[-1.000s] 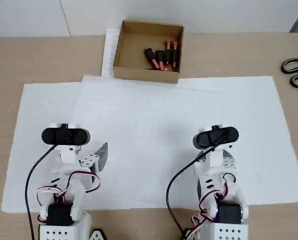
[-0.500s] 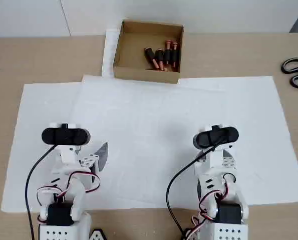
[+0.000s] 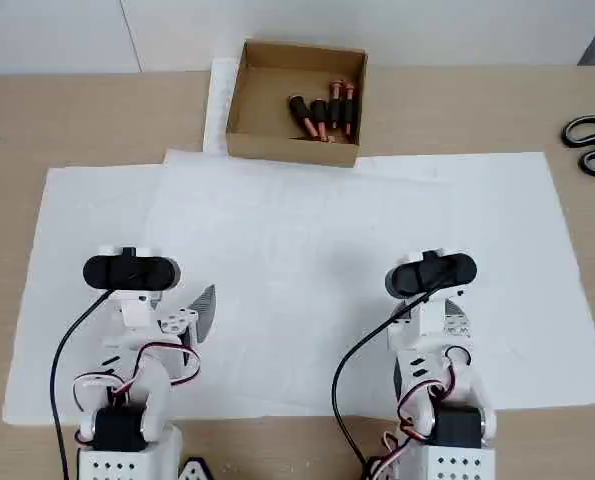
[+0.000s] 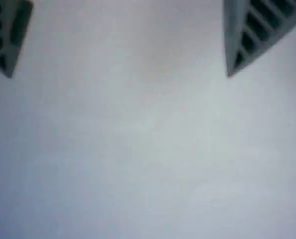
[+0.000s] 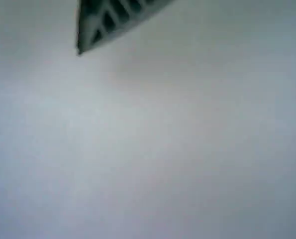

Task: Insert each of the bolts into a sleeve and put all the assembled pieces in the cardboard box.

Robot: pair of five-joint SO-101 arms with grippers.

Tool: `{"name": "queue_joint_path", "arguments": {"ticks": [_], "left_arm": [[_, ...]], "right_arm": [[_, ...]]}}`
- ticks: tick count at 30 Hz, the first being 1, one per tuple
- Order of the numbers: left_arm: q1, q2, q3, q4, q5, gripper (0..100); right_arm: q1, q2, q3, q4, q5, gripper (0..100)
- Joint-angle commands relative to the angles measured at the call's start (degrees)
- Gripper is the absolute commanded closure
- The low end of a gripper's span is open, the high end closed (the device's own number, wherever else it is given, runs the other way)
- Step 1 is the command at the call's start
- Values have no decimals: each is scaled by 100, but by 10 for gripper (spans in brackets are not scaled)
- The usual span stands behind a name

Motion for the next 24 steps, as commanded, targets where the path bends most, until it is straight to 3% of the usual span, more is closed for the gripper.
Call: {"name": "queue_joint_path", "arguments": {"ticks": [1,24], "left_arm": [[-9,-53,-31,-132,-26,740],[-9,-53,-31,-132,-26,740]], "right_arm": [[31,-75,9,-127,18,821],[31,-75,9,-127,18,821]]}}
